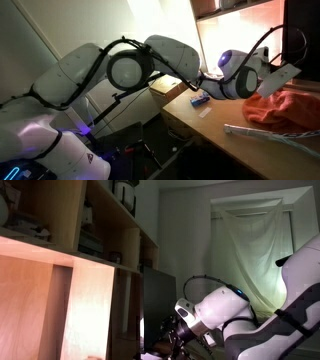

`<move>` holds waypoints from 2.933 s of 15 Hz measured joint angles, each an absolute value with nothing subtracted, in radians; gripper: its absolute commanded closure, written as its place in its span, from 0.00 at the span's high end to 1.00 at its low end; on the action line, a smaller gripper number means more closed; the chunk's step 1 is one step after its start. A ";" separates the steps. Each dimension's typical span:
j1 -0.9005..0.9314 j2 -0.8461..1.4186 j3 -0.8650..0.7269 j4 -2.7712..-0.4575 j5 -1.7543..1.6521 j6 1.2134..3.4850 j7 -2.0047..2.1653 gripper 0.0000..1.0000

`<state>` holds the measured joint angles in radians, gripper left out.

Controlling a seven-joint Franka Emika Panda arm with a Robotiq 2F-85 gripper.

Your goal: Pick up the towel and wipe the screen of the computer monitor

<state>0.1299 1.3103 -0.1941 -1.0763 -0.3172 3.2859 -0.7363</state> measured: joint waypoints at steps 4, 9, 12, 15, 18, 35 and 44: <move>0.177 1.228 -0.281 -1.238 -0.326 3.361 -0.687 1.00; 0.195 1.181 -0.249 -1.360 -0.420 3.364 -0.632 1.00; 0.190 1.179 -0.221 -1.394 -0.453 3.362 -0.623 1.00; 0.278 1.178 -0.363 -1.429 -0.380 3.363 -0.617 1.00; 0.341 1.166 -0.446 -1.447 -0.352 3.363 -0.584 1.00; 0.181 1.196 -0.327 -1.371 -0.403 3.177 -0.562 1.00; 0.030 1.277 -0.217 -1.256 -0.445 3.079 -0.564 1.00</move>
